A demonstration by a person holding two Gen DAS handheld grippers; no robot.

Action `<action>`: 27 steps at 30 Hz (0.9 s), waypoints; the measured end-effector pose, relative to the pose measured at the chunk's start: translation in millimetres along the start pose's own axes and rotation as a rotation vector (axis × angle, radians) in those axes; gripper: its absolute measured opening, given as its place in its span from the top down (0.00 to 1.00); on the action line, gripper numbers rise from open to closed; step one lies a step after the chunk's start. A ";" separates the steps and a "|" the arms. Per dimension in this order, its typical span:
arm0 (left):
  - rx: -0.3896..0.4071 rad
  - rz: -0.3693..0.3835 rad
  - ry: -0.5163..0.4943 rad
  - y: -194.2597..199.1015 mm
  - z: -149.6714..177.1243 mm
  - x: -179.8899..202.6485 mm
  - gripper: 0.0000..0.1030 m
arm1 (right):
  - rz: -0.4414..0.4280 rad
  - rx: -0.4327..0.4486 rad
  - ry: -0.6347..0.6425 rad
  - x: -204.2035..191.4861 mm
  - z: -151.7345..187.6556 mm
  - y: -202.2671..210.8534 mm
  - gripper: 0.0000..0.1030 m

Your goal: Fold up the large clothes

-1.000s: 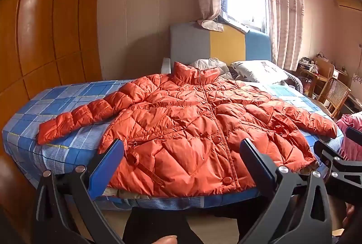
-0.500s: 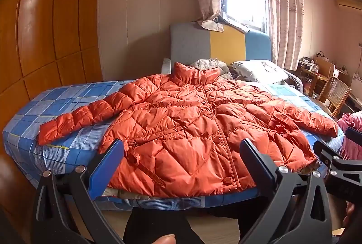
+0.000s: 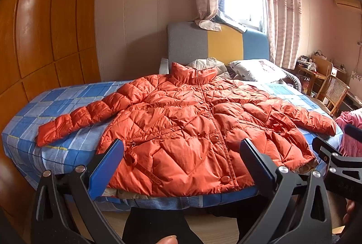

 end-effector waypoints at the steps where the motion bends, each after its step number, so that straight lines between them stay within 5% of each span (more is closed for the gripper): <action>1: 0.003 0.000 -0.002 0.4 -0.9 0.1 0.02 | -0.001 0.001 0.001 -0.4 -0.5 0.1 0.03; 27: 0.007 -0.014 -0.004 4.3 -3.6 -4.0 0.02 | -0.001 -0.010 -0.001 0.0 2.8 -4.6 0.03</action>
Point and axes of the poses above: each gripper's, at about its wrist camera, not at the fingertips, and y roughly against the way its jaws point, x to its right, z to its underside, the point moved 9 cm from there along -y, roughly the way its jaws point, and after that the axes turned 14 degrees about -y, right-handed, at the moved point
